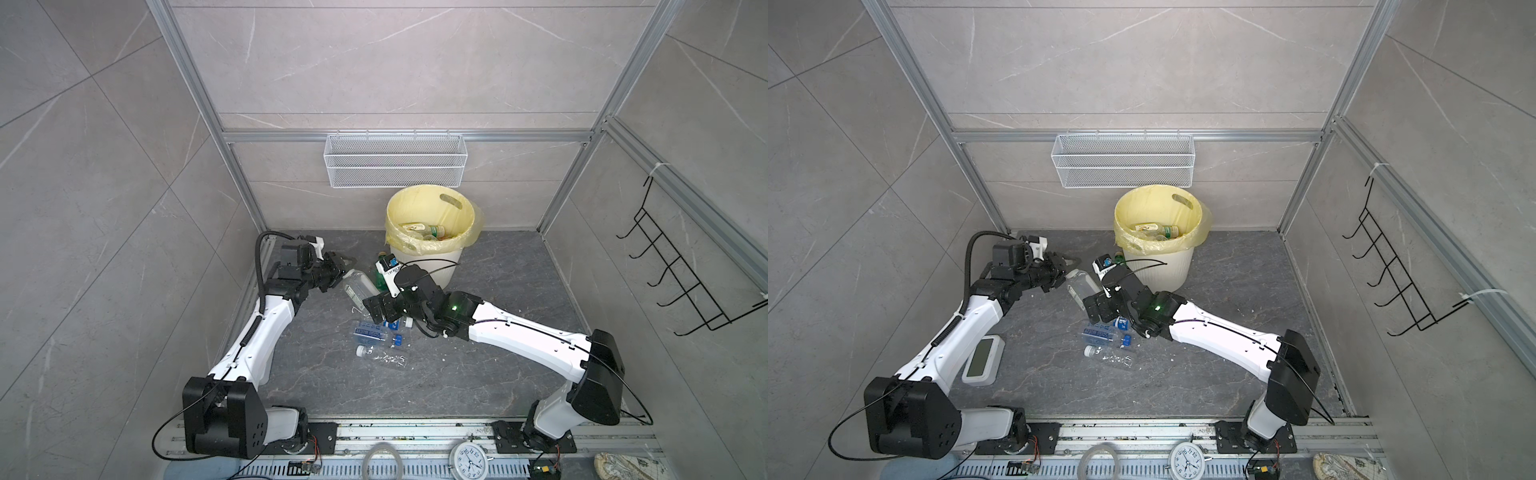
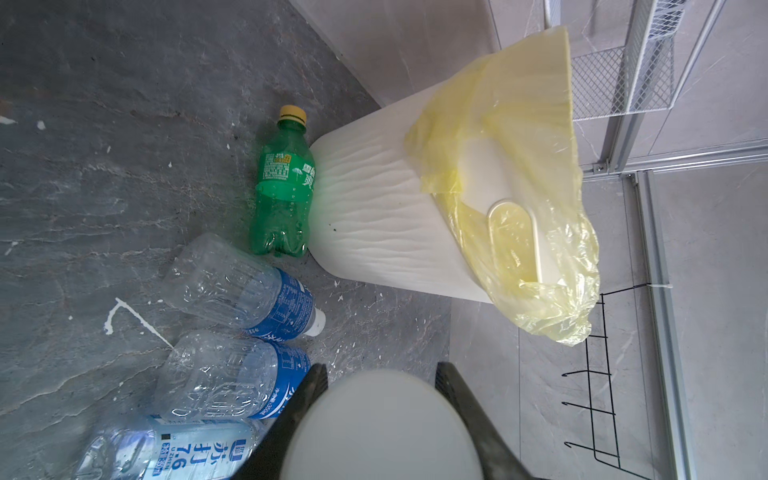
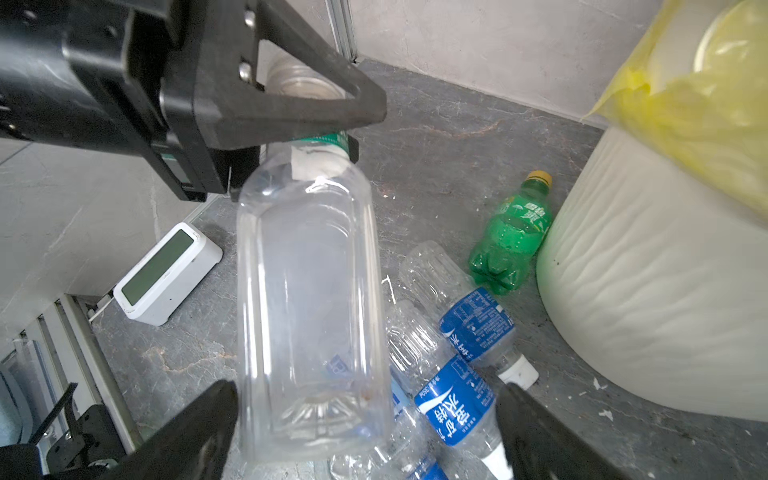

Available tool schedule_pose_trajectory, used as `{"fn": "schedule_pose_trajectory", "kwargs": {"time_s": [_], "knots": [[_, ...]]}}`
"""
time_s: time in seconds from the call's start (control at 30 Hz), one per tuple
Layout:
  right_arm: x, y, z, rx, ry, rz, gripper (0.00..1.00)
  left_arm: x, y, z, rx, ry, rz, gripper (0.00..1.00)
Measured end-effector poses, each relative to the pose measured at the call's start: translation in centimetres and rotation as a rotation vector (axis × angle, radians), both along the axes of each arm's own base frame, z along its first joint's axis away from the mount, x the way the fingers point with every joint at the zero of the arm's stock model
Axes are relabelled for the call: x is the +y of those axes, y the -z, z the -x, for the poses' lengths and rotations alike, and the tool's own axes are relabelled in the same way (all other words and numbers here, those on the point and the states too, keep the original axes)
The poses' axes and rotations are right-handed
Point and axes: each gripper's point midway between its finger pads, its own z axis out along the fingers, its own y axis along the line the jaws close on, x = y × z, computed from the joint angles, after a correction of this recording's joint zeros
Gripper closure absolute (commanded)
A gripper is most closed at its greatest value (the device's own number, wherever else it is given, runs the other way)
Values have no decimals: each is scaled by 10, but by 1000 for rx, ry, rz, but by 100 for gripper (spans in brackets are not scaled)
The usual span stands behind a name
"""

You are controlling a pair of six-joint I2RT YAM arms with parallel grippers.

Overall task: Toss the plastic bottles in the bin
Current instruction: 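Close the left gripper on the bottle's white cap while the right opens, then raise the clear bottle over the bin with the left gripper while the right rises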

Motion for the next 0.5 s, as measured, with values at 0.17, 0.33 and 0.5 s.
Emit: {"fn": "schedule_pose_trajectory", "kwargs": {"time_s": [0.17, 0.33, 0.5], "knots": [[-19, -28, 3, -31, 56, -34, 1, 1, -21, 1, -30, 5, -14, 70], [-52, -77, 8, -111, 128, -100, 0, 7, -61, -5, -112, -22, -46, 70], [-77, -93, 1, -136, 193, -98, 1, 14, -117, -9, -231, -60, -71, 70]]}}
